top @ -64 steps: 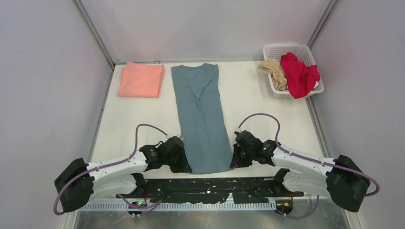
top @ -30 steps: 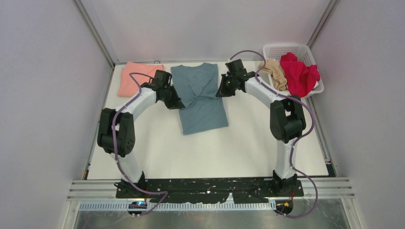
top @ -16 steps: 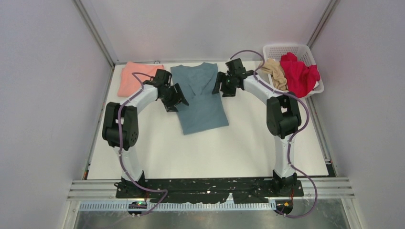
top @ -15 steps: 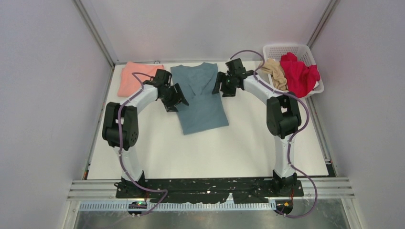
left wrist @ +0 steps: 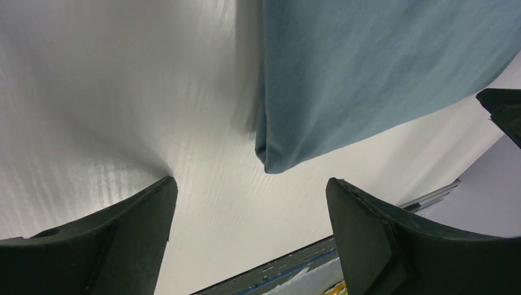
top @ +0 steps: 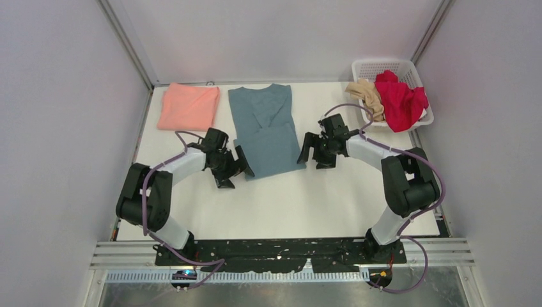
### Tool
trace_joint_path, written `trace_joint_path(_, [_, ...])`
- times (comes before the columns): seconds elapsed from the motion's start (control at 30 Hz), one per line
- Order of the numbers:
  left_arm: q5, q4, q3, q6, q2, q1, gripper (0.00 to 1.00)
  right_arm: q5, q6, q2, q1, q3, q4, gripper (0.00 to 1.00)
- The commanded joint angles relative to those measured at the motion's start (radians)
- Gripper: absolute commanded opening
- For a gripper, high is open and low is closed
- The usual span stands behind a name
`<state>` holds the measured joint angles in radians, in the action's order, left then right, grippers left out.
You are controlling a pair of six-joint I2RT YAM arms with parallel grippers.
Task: Fold and stack the t-shirts
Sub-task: Fold the folded rectangular tshirt in 1/3 of the way, then grab the bottom of the folded rectangular tshirt with both arms
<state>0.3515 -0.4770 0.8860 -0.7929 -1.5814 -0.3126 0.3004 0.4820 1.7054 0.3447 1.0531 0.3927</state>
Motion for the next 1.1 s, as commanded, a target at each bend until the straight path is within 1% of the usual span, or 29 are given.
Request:
trace_joint_path(0.0, [0.032, 0.122, -0.039, -0.046, 0.035, -0.041, 0.85, 0.035, 0.053, -0.066, 0.005, -0.099, -0.129, 0.83])
trace_joint_path(0.07, [0.029, 0.124, -0.032, -0.048, 0.015, -0.048, 0.78, 0.042, 0.070, -0.064, 0.008, -0.120, -0.161, 0.80])
trace_joint_path(0.1, [0.020, 0.124, -0.029, -0.049, 0.001, -0.048, 0.72, 0.035, 0.078, -0.058, 0.008, -0.127, -0.183, 0.78])
trace_joint_path(0.13, [0.005, 0.126, -0.027, -0.049, -0.002, -0.048, 0.69, 0.031, 0.082, -0.056, 0.007, -0.129, -0.193, 0.76])
trace_joint_path(0.2, [-0.005, 0.130, -0.019, -0.049, -0.012, -0.049, 0.59, 0.023, 0.086, -0.044, 0.009, -0.129, -0.219, 0.72])
trace_joint_path(0.23, [-0.002, 0.129, -0.017, -0.047, -0.016, -0.049, 0.54, 0.019, 0.090, -0.034, 0.008, -0.128, -0.229, 0.68])
trace_joint_path(0.27, [-0.003, 0.129, -0.017, -0.048, -0.016, -0.049, 0.50, 0.018, 0.090, -0.031, 0.009, -0.124, -0.231, 0.65])
trace_joint_path(0.33, [-0.010, 0.129, -0.025, -0.048, -0.014, -0.049, 0.47, 0.020, 0.091, -0.023, 0.008, -0.122, -0.232, 0.60])
trace_joint_path(0.37, [-0.012, 0.131, -0.028, -0.049, -0.016, -0.049, 0.46, 0.019, 0.091, -0.023, 0.008, -0.126, -0.237, 0.56])
trace_joint_path(0.5, [0.003, 0.144, -0.027, -0.059, -0.039, -0.059, 0.44, 0.021, 0.093, -0.015, 0.009, -0.134, -0.238, 0.52])
trace_joint_path(0.67, [0.008, 0.152, -0.002, -0.059, -0.073, -0.067, 0.33, 0.044, 0.101, 0.004, 0.010, -0.141, -0.264, 0.47])
trace_joint_path(0.73, [0.010, 0.152, 0.011, -0.056, -0.083, -0.069, 0.31, 0.055, 0.104, 0.015, 0.015, -0.139, -0.273, 0.46])
trace_joint_path(0.83, [0.012, 0.149, 0.025, -0.056, -0.100, -0.070, 0.24, 0.061, 0.109, 0.026, 0.022, -0.133, -0.276, 0.45])
trace_joint_path(0.9, [0.012, 0.150, 0.027, -0.061, -0.105, -0.069, 0.18, 0.064, 0.110, 0.030, 0.024, -0.133, -0.277, 0.39])
trace_joint_path(0.97, [0.015, 0.148, 0.026, -0.064, -0.105, -0.069, 0.00, 0.060, 0.111, 0.033, 0.024, -0.135, -0.283, 0.28])
trace_joint_path(1.0, [0.019, 0.141, 0.024, -0.063, -0.102, -0.069, 0.00, 0.059, 0.112, 0.035, 0.024, -0.135, -0.283, 0.14])
trace_joint_path(1.07, [0.022, 0.128, 0.013, -0.064, -0.079, -0.070, 0.00, 0.073, 0.105, 0.025, 0.025, -0.141, -0.265, 0.06])
